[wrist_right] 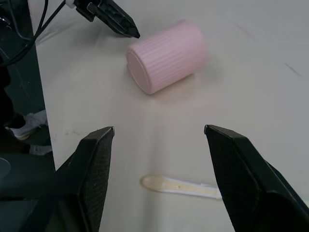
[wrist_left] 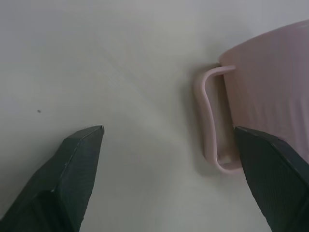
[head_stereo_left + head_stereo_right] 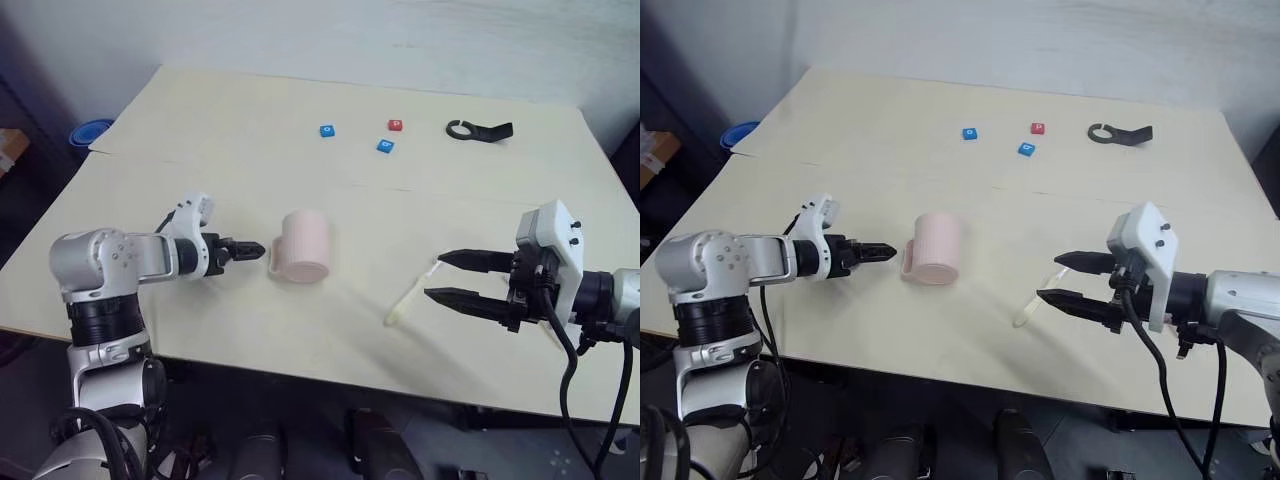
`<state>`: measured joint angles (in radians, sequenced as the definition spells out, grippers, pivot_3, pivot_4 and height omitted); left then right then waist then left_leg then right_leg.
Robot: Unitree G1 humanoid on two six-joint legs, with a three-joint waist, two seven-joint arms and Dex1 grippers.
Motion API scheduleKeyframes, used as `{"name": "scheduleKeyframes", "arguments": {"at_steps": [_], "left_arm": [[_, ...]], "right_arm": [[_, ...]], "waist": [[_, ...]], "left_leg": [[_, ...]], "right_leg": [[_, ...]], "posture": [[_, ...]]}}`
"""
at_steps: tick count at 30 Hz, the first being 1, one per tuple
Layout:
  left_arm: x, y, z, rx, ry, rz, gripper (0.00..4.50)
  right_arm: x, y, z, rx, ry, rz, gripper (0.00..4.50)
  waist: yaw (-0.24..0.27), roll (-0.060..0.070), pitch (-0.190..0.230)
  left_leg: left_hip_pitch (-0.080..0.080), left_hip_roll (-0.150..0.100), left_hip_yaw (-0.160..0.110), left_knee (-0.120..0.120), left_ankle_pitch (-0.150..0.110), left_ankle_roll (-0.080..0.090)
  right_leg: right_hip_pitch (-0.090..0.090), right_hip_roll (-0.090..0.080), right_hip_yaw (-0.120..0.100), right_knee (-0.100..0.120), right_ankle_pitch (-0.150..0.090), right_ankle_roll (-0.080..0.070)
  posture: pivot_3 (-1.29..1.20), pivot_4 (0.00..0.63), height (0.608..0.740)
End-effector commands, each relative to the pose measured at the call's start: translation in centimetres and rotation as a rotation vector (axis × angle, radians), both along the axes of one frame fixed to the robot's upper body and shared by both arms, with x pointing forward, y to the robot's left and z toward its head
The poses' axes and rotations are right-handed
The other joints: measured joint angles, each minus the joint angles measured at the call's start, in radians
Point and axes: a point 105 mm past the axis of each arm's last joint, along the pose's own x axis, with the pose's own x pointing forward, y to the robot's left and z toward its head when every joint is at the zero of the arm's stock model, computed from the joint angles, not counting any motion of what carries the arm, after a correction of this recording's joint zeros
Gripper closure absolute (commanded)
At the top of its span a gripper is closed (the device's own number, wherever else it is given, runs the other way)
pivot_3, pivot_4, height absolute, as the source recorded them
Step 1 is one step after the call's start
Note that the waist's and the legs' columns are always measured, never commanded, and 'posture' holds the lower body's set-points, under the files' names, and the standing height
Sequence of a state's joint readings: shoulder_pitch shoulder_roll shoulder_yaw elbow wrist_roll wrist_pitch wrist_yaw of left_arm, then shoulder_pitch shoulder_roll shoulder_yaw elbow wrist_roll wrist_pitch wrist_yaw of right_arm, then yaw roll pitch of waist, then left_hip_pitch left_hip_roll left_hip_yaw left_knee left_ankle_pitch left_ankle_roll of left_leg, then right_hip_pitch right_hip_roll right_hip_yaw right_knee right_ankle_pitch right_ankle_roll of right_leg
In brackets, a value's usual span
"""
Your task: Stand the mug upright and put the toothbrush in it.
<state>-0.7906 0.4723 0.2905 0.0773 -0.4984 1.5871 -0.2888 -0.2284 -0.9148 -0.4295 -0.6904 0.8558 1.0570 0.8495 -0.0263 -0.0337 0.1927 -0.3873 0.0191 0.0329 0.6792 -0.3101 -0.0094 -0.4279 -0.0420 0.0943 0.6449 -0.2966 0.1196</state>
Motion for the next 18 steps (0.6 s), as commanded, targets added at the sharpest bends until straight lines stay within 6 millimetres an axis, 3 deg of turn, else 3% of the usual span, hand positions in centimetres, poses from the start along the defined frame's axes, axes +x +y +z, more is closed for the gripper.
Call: {"name": "scheduleKeyframes", "arguments": {"at_steps": [1, 6, 10, 17, 18], "left_arm": [[0.7, -1.3, -0.7, 0.051, 0.031, -0.051, 0.00], [1.7, -2.6, -1.6, 0.138, 0.074, -0.102, 0.00], [2.1, -5.0, -1.0, 0.114, 0.093, -0.172, 0.00], [2.7, -7.1, -0.5, 0.111, 0.115, -0.214, 0.00], [2.7, -7.3, -0.6, 0.115, 0.120, -0.220, 0.18]], "right_arm": [[-0.2, 0.5, 0.4, 0.016, -0.043, 0.008, 1.44], [-0.5, 0.7, 0.1, 0.020, -0.054, -0.009, 1.44], [-0.5, 0.6, 0.1, 0.036, -0.067, -0.034, 1.44], [-0.5, 0.6, 0.0, 0.047, -0.082, -0.058, 1.44], [-0.5, 0.6, 0.0, 0.049, -0.086, -0.062, 1.48]], "waist": [[0.001, 0.000, 0.000], [0.008, 0.001, -0.001], [0.016, 0.002, -0.001], [0.026, 0.002, -0.001], [0.026, 0.002, -0.001]], "left_leg": [[0.000, -0.001, 0.000, 0.000, 0.000, 0.000], [0.000, -0.005, -0.003, 0.000, 0.001, 0.002], [0.000, -0.005, -0.003, 0.000, 0.001, 0.002], [-0.002, -0.006, -0.003, 0.000, 0.000, 0.004], [-0.002, -0.006, -0.003, 0.000, 0.000, 0.004]], "right_leg": [[0.000, 0.000, 0.000, 0.000, 0.000, 0.000], [0.002, -0.001, -0.002, -0.001, 0.000, 0.000], [0.002, -0.001, -0.002, -0.001, 0.000, 0.001], [0.002, -0.001, -0.002, -0.002, 0.000, 0.002], [0.002, -0.002, -0.002, -0.002, 0.000, 0.002]], "posture": [[0.00, 0.150, 0.740], [0.00, 0.150, 0.740], [0.00, 0.150, 0.740], [0.00, 0.150, 0.740], [0.00, 0.150, 0.740]]}}
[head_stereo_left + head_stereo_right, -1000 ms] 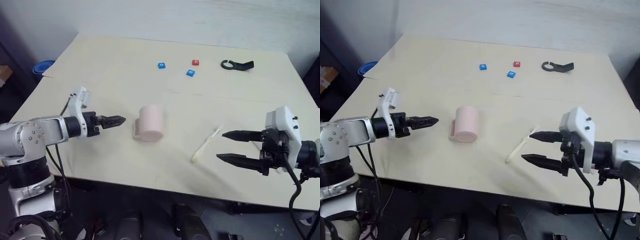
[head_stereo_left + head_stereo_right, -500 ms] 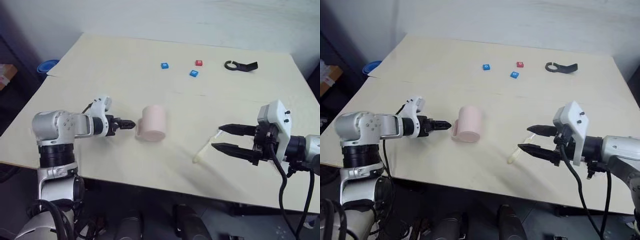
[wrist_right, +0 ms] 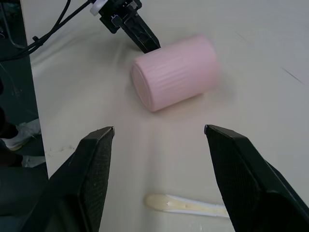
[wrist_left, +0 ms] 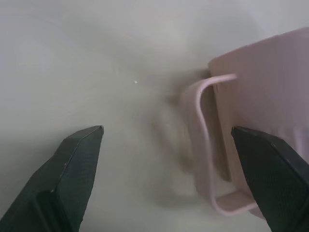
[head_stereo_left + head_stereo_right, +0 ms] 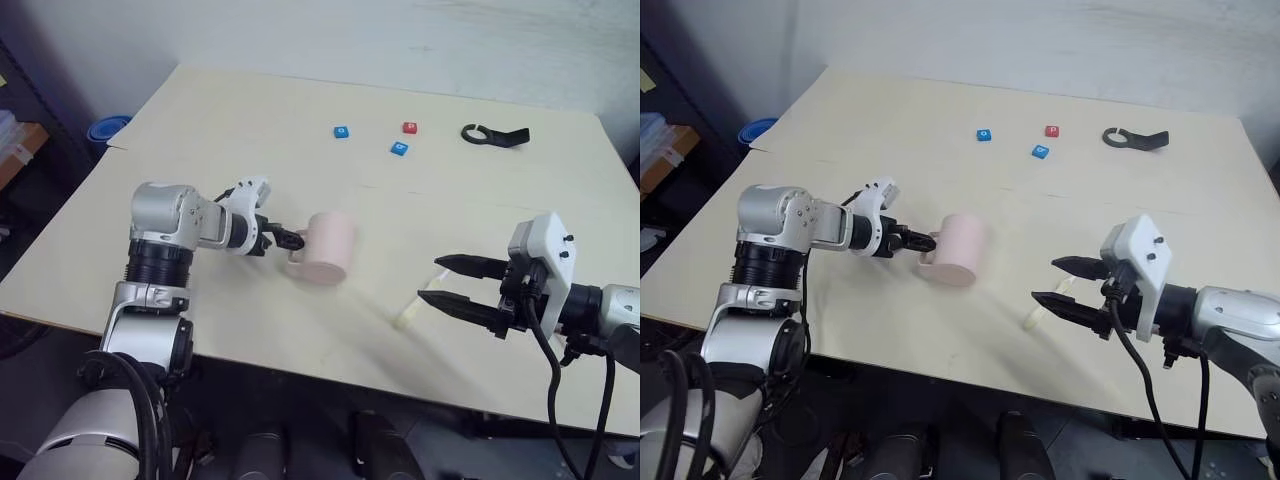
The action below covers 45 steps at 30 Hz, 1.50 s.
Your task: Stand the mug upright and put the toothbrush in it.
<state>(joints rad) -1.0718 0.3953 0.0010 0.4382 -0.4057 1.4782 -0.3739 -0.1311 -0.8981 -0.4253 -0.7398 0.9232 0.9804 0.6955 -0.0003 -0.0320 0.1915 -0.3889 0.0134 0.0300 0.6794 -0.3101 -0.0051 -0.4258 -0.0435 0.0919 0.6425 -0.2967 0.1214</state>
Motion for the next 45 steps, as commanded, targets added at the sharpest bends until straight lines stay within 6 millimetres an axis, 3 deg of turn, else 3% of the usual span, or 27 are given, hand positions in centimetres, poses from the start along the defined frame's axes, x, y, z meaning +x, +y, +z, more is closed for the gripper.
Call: {"name": "scheduleKeyframes", "arguments": {"at_steps": [1, 16, 18, 21, 24, 26, 32, 33, 35, 42, 45], "left_arm": [[-0.3, -1.1, -1.3, 0.012, 0.055, -0.033, 0.38], [0.0, -1.0, -1.5, -0.012, 0.078, -0.015, 4.44], [0.0, -0.8, -1.5, -0.014, 0.079, -0.007, 4.44], [0.0, -0.1, -1.4, -0.019, 0.075, 0.023, 4.50], [0.7, 1.1, -1.1, -0.028, 0.032, 0.093, 4.50], [1.2, 1.3, -0.1, -0.080, -0.035, 0.120, 4.50], [1.8, 1.3, 5.6, -0.095, -0.636, 0.048, 4.50], [1.6, 0.7, 6.9, -0.060, -0.843, 0.019, 4.50], [0.3, -1.3, 8.0, -0.067, -1.080, -0.057, 4.50], [-0.2, -6.9, 5.5, -0.029, -1.341, -0.107, 4.50], [0.2, -8.0, 3.5, -0.016, -1.341, -0.113, 4.50]], "right_arm": [[-0.2, 0.2, 0.9, 0.011, -0.063, -0.003, 1.50], [-0.3, -0.2, 1.1, -0.013, -0.074, -0.014, 1.50], [-0.3, -0.4, 1.1, -0.009, -0.066, -0.018, 1.50], [-0.3, -0.5, 1.1, 0.014, -0.037, -0.017, 0.97], [-0.5, -0.4, 1.1, 0.017, -0.021, -0.001, 0.05], [-0.5, -0.5, 1.1, 0.006, -0.024, -0.008, 0.02], [-0.4, -0.8, 1.4, -0.006, -0.035, -0.013, 0.02], [-0.2, -0.9, 1.5, -0.007, -0.036, -0.015, 0.02], [0.1, -1.1, 1.7, -0.007, -0.037, -0.020, 0.02], [0.5, -1.6, 1.5, -0.005, -0.017, -0.040, 0.02], [0.5, -2.1, 1.3, -0.009, -0.004, -0.061, 0.02]], "waist": [[0.000, 0.000, 0.000], [-0.001, 0.000, 0.000], [-0.001, 0.000, 0.000], [-0.003, 0.000, 0.000], [-0.005, 0.000, 0.000], [-0.006, 0.000, 0.000], [-0.001, -0.001, 0.000], [0.000, -0.001, 0.000], [0.002, 0.000, 0.000], [0.026, -0.001, 0.000], [0.023, -0.001, 0.000]], "left_leg": [[0.000, 0.000, 0.000, 0.000, 0.000, 0.000], [-0.001, 0.000, 0.000, 0.000, 0.000, 0.000], [-0.001, 0.000, 0.000, 0.000, 0.000, 0.000], [-0.001, 0.000, 0.000, 0.000, 0.000, 0.000], [-0.001, 0.001, 0.000, 0.000, 0.000, 0.000], [-0.001, 0.002, 0.000, 0.000, 0.000, 0.000], [-0.001, 0.004, 0.000, -0.001, 0.000, -0.003], [-0.002, 0.004, 0.000, -0.001, 0.001, -0.004], [-0.002, 0.004, 0.001, -0.002, 0.001, -0.004], [-0.003, 0.001, 0.004, -0.001, -0.001, 0.002], [-0.003, 0.001, 0.006, 0.000, -0.003, 0.005]], "right_leg": [[0.000, 0.000, 0.000, 0.000, 0.000, 0.000], [0.000, 0.000, 0.000, -0.001, 0.000, 0.000], [0.000, 0.000, 0.000, -0.001, 0.000, 0.000], [0.000, 0.000, 0.000, 0.000, 0.000, 0.000], [-0.001, 0.000, 0.000, 0.000, 0.000, 0.000], [-0.001, 0.000, 0.000, 0.000, 0.000, 0.000], [-0.002, -0.003, 0.000, -0.001, 0.000, 0.000], [-0.002, -0.003, 0.000, -0.001, 0.000, 0.000], [-0.002, -0.004, 0.000, -0.004, 0.000, 0.000], [0.000, -0.001, 0.002, -0.008, 0.002, 0.003], [-0.001, 0.000, 0.005, -0.010, 0.003, 0.005]], "posture": [[0.00, 0.150, 0.740], [0.00, 0.150, 0.740], [0.00, 0.150, 0.740], [0.00, 0.150, 0.740], [0.00, 0.150, 0.740], [0.00, 0.150, 0.740], [0.00, 0.150, 0.740], [0.00, 0.150, 0.740], [0.00, 0.150, 0.740], [0.00, 0.150, 0.740], [0.00, 0.150, 0.740]]}}
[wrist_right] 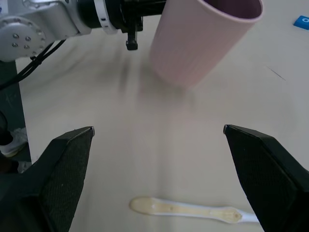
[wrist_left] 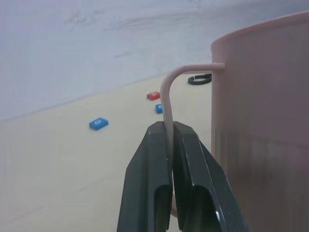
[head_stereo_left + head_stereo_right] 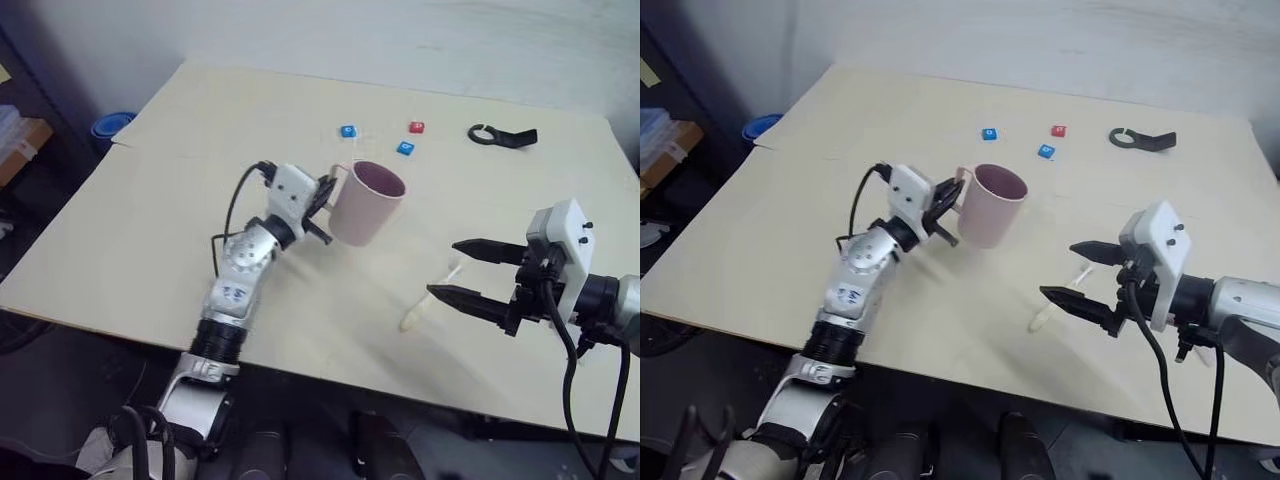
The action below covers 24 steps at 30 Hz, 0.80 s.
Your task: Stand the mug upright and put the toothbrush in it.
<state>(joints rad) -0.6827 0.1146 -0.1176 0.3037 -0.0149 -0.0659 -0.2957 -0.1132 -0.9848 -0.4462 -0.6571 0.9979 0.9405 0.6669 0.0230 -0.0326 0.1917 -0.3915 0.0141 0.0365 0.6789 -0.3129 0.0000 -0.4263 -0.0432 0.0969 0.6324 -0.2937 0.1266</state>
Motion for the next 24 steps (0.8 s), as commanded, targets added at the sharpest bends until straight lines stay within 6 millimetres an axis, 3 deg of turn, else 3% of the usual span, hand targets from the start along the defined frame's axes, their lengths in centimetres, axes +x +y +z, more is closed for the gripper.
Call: {"name": "scheduleKeyframes", "arguments": {"at_steps": [1, 5, 11, 17, 20, 21, 24], "left_arm": [[0.1, -0.7, -0.7, 0.002, -0.059, 0.011, 4.50], [0.7, -0.8, -2.7, -0.004, -0.002, 0.012, 4.50], [-0.6, 0.8, -3.9, 0.034, 0.046, -0.062, 2.96], [-2.4, 4.1, -3.2, 0.079, 0.111, -0.090, 1.21], [-3.4, 5.4, -3.0, 0.145, 0.133, -0.088, 0.28], [-3.7, 5.8, -3.0, 0.159, 0.147, -0.087, 0.05], [-5.1, 6.9, -2.3, 0.209, 0.211, -0.153, 0.02]], "right_arm": [[-0.2, -0.7, 0.7, -0.021, -0.026, -0.020, 0.02], [-0.2, -1.1, 0.7, -0.005, -0.023, -0.046, 0.02], [0.0, -1.5, 0.0, -0.036, -0.007, -0.082, 0.00], [0.8, -2.4, -1.2, 0.014, 0.049, -0.191, 0.00], [1.2, -2.4, -2.7, 0.021, 0.073, -0.264, 0.00], [1.4, -2.4, -3.1, 0.031, 0.080, -0.292, 0.00], [2.3, -2.5, -3.8, 0.088, 0.097, -0.398, 0.00]], "waist": [[-0.002, 0.000, 0.000], [-0.002, 0.000, 0.000], [-0.003, 0.000, 0.000], [-0.007, 0.000, 0.000], [-0.009, 0.000, 0.000], [-0.011, 0.000, 0.000], [-0.020, 0.000, 0.000]], "left_leg": [[0.000, 0.000, 0.001, 0.000, 0.000, 0.001], [0.000, 0.000, 0.001, 0.000, 0.000, 0.002], [0.000, 0.001, 0.001, 0.001, 0.000, 0.002], [0.000, 0.002, 0.001, 0.001, 0.000, 0.002], [0.000, 0.002, 0.001, 0.001, 0.000, 0.002], [0.000, 0.002, 0.001, 0.001, 0.000, 0.002], [0.000, 0.002, 0.001, 0.001, 0.000, 0.002]], "right_leg": [[0.000, 0.000, 0.001, 0.000, 0.000, 0.000], [0.000, 0.001, 0.001, -0.001, 0.001, 0.002], [0.000, 0.000, 0.002, -0.001, 0.001, 0.002], [0.000, -0.002, 0.002, 0.000, 0.001, 0.002], [0.000, -0.003, 0.001, 0.001, 0.001, 0.002], [0.000, -0.003, 0.001, 0.001, 0.001, 0.002], [0.000, -0.003, 0.001, 0.001, 0.001, 0.002]], "posture": [[0.00, 0.150, 0.740], [0.00, 0.150, 0.740], [0.00, 0.150, 0.740], [0.00, 0.150, 0.740], [0.00, 0.150, 0.740], [0.00, 0.150, 0.740], [0.00, 0.150, 0.740]]}}
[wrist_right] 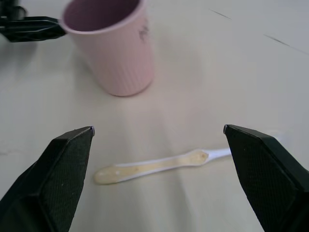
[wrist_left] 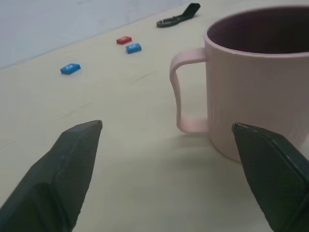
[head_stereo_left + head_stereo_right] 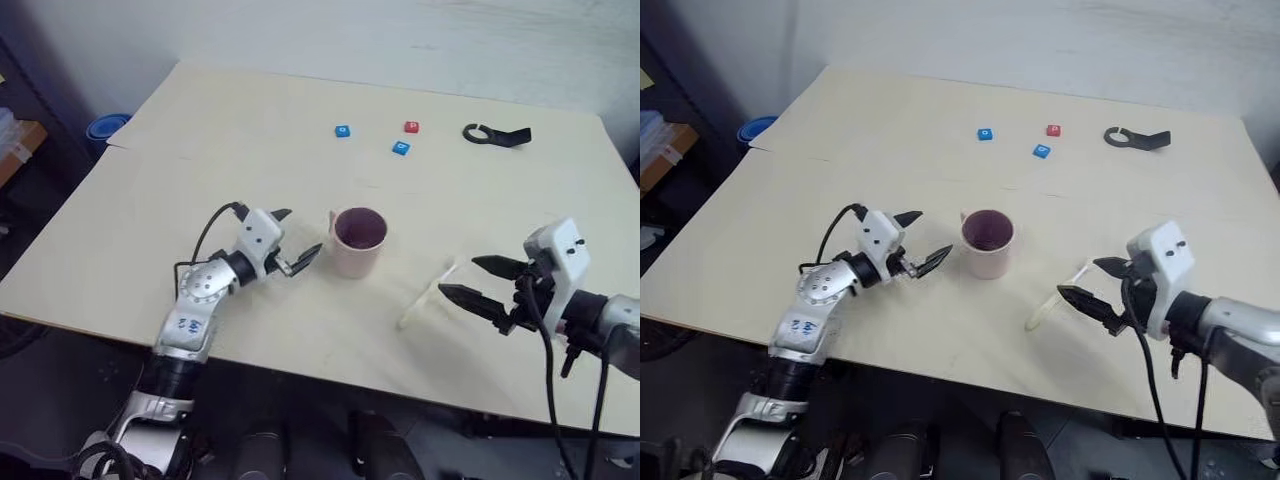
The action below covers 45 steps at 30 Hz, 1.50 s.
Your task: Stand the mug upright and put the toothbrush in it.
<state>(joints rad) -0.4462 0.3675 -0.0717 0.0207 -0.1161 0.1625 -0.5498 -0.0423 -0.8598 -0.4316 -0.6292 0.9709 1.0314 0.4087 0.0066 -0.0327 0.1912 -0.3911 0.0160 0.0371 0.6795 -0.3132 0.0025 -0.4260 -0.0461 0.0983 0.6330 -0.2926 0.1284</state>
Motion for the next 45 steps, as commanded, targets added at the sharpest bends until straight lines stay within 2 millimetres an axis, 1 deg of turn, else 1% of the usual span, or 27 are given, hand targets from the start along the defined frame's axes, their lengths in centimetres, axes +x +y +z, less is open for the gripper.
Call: {"name": "scheduleKeyframes", "arguments": {"at_steps": [1, 3, 4, 6, 8, 11, 13, 14, 17, 19, 21, 23, 26, 29, 33, 37, 39, 45], "left_arm": [[-2.7, 0.9, 2.3, 0.046, 0.070, -0.156, 0.02], [-4.6, 2.3, 2.8, 0.123, 0.213, -0.277, 0.02], [-4.9, 3.3, 3.3, 0.161, 0.263, -0.299, 0.02], [-4.9, 5.0, 4.9, 0.224, 0.308, -0.299, 0.02], [-5.3, 5.7, 6.5, 0.242, 0.334, -0.330, 0.02], [-7.9, 5.7, 9.2, 0.271, 0.377, -0.507, 0.02], [-8.6, 5.9, 10.1, 0.310, 0.373, -0.551, 0.02], [-8.5, 6.0, 10.2, 0.324, 0.369, -0.546, 0.02], [-8.1, 5.9, 11.6, 0.353, 0.314, -0.543, 0.02], [-8.1, 5.6, 12.1, 0.341, 0.308, -0.552, 0.02], [-7.9, 5.5, 12.1, 0.351, 0.295, -0.553, 0.02], [-7.7, 5.4, 12.0, 0.354, 0.293, -0.548, 0.02], [-8.2, 5.2, 12.2, 0.347, 0.282, -0.571, 0.02], [-8.6, 5.0, 12.7, 0.337, 0.272, -0.588, 0.00], [-8.7, 4.9, 12.9, 0.328, 0.268, -0.585, 0.00], [-8.5, 4.9, 12.6, 0.331, 0.264, -0.576, 0.00], [-8.4, 4.9, 12.6, 0.327, 0.261, -0.573, 0.00], [-8.3, 4.9, 12.3, 0.312, 0.257, -0.566, 0.00]], "right_arm": [[1.1, 0.0, -0.2, 0.054, -0.017, -0.141, 0.00], [1.7, 0.1, -0.7, 0.113, 0.002, -0.214, 0.00], [1.9, -0.1, -1.1, 0.141, 0.017, -0.251, 0.00], [2.2, -0.5, -1.9, 0.215, 0.060, -0.340, 0.00], [2.5, -0.2, -2.7, 0.289, 0.103, -0.387, 0.00], [2.8, 1.8, -3.7, 0.380, 0.174, -0.370, 0.00], [3.1, 2.5, -4.5, 0.420, 0.217, -0.375, 0.00], [3.2, 2.6, -4.7, 0.423, 0.226, -0.381, 0.00], [4.3, 3.7, -6.4, 0.465, 0.298, -0.398, 0.00], [4.7, 5.7, -6.8, 0.470, 0.324, -0.297, 0.00], [5.2, 6.8, -7.5, 0.460, 0.346, -0.240, 0.00], [5.8, 6.8, -8.4, 0.447, 0.362, -0.248, 0.00], [6.8, 5.7, -9.3, 0.414, 0.358, -0.307, 0.00], [7.0, 5.9, -9.3, 0.393, 0.344, -0.296, 0.63], [7.1, 6.4, -9.5, 0.379, 0.348, -0.283, 1.91], [7.0, 6.3, -9.6, 0.366, 0.354, -0.282, 3.33], [6.9, 6.2, -9.6, 0.357, 0.354, -0.282, 3.93], [6.9, 5.3, -8.5, 0.354, 0.314, -0.290, 3.93]], "waist": [[-0.009, -0.001, 0.000], [-0.026, -0.001, 0.000], [-0.033, -0.001, 0.000], [-0.038, -0.001, 0.000], [-0.039, 0.000, 0.000], [-0.045, 0.000, 0.000], [-0.052, 0.000, 0.000], [-0.056, 0.000, 0.000], [-0.062, 0.000, 0.000], [-0.067, -0.001, 0.000], [-0.076, -0.001, -0.001], [-0.092, -0.003, -0.001], [-0.101, -0.005, -0.003], [-0.101, -0.006, -0.003], [-0.100, -0.007, -0.004], [-0.100, -0.007, -0.004], [-0.100, -0.007, -0.004], [-0.092, -0.007, -0.004]], "left_leg": [[0.000, 0.000, 0.000, 0.000, 0.000, 0.000], [0.000, 0.002, 0.000, 0.000, 0.000, -0.001], [0.000, 0.003, -0.001, 0.000, 0.001, -0.002], [0.001, 0.003, -0.002, -0.002, 0.002, -0.004], [0.002, 0.003, -0.003, -0.004, 0.003, -0.006], [0.002, 0.001, -0.003, -0.006, 0.003, -0.005], [0.002, 0.001, -0.003, -0.009, 0.004, -0.005], [0.002, 0.001, -0.002, -0.011, 0.004, -0.005], [0.002, 0.001, -0.003, -0.013, 0.004, -0.005], [0.002, 0.000, -0.003, -0.013, 0.004, -0.005], [0.004, 0.000, -0.001, -0.013, 0.005, -0.005], [0.005, 0.000, -0.001, -0.013, 0.005, -0.004], [0.006, 0.002, -0.001, -0.013, 0.005, -0.004], [0.007, 0.002, -0.001, -0.013, 0.006, -0.006], [0.007, 0.002, -0.001, -0.013, 0.006, -0.006], [0.007, 0.002, -0.001, -0.013, 0.006, -0.006], [0.007, 0.003, -0.001, -0.013, 0.006, -0.006], [0.007, 0.002, -0.001, -0.014, 0.006, -0.006]], "right_leg": [[0.000, 0.000, 0.000, 0.000, 0.000, 0.000], [-0.001, 0.000, 0.000, 0.002, 0.000, -0.002], [-0.001, 0.000, -0.001, 0.003, -0.001, -0.003], [-0.001, 0.000, -0.003, 0.005, -0.003, -0.006], [-0.001, 0.000, -0.004, 0.005, -0.003, -0.007], [-0.001, 0.002, -0.004, 0.004, -0.003, -0.008], [-0.002, 0.002, -0.004, 0.004, -0.003, -0.008], [-0.003, 0.002, -0.004, 0.003, -0.003, -0.008], [-0.003, 0.002, -0.004, 0.003, -0.004, -0.008], [-0.003, 0.003, -0.005, 0.002, -0.004, -0.008], [-0.002, 0.004, -0.003, 0.003, -0.003, -0.007], [-0.002, 0.005, -0.003, 0.004, -0.003, -0.007], [-0.002, 0.006, -0.001, 0.006, -0.003, -0.007], [-0.002, 0.006, -0.001, 0.007, -0.003, -0.007], [-0.002, 0.005, -0.001, 0.008, -0.003, -0.007], [-0.002, 0.004, -0.001, 0.008, -0.003, -0.007], [-0.002, 0.003, -0.001, 0.008, -0.003, -0.008], [-0.002, 0.003, -0.001, 0.007, -0.003, -0.008]], "posture": [[0.00, 0.150, 0.740], [0.00, 0.150, 0.740], [0.00, 0.150, 0.740], [0.00, 0.150, 0.740], [0.00, 0.150, 0.740], [0.00, 0.150, 0.740], [0.00, 0.150, 0.740], [0.00, 0.150, 0.740], [0.00, 0.150, 0.740], [0.00, 0.150, 0.740], [0.00, 0.150, 0.740], [0.00, 0.150, 0.740], [0.00, 0.150, 0.740], [0.00, 0.150, 0.740], [0.00, 0.150, 0.740], [0.00, 0.150, 0.740], [0.00, 0.150, 0.740], [0.00, 0.150, 0.740]]}}
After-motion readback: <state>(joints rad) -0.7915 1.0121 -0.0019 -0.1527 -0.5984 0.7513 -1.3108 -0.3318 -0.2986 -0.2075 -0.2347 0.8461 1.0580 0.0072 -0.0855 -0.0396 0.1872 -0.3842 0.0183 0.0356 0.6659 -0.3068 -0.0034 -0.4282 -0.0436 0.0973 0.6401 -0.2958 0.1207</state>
